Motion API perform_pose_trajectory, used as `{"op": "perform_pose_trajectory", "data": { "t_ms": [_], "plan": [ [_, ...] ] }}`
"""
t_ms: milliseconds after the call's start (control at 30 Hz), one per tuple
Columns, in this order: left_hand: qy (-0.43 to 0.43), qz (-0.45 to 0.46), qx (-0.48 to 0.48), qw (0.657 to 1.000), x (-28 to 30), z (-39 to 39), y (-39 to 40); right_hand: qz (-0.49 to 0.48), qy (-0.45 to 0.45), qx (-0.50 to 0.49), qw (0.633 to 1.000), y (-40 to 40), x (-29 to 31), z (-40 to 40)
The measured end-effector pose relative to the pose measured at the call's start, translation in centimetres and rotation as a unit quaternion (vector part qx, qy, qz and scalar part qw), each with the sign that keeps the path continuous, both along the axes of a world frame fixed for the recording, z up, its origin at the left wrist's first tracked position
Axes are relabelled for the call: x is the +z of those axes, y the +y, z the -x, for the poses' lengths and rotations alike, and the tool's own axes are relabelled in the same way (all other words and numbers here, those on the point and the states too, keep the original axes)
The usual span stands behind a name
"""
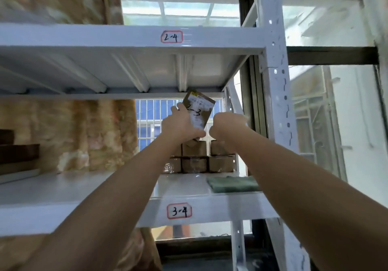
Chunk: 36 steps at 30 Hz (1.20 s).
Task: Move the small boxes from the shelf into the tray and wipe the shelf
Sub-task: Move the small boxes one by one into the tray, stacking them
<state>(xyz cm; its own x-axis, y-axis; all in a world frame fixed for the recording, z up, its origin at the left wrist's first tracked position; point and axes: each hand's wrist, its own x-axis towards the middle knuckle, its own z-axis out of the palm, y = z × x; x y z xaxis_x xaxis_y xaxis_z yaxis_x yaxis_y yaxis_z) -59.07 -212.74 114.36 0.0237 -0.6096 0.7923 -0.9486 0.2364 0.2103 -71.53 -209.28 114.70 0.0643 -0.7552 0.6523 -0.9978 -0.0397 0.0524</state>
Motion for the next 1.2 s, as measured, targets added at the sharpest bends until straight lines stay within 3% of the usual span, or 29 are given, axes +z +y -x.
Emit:
{"op": "perform_pose_trajectory", "data": {
  "t_ms": [300,533,1200],
  "plan": [
    [0.076,-0.017,0.027,0.997,-5.2,0.1,9.1,-0.035,0.014,0.050,0.998,7.3,-3.8,-0.2],
    [0.075,-0.021,0.057,0.995,-4.0,-4.1,14.3,-0.048,0.008,0.079,0.996,11.5,-2.6,-3.3],
    [0.115,-0.081,0.243,0.960,-4.0,-31.3,28.5,-0.072,0.019,0.271,0.960,21.2,-1.4,-28.5]
  ]
}}
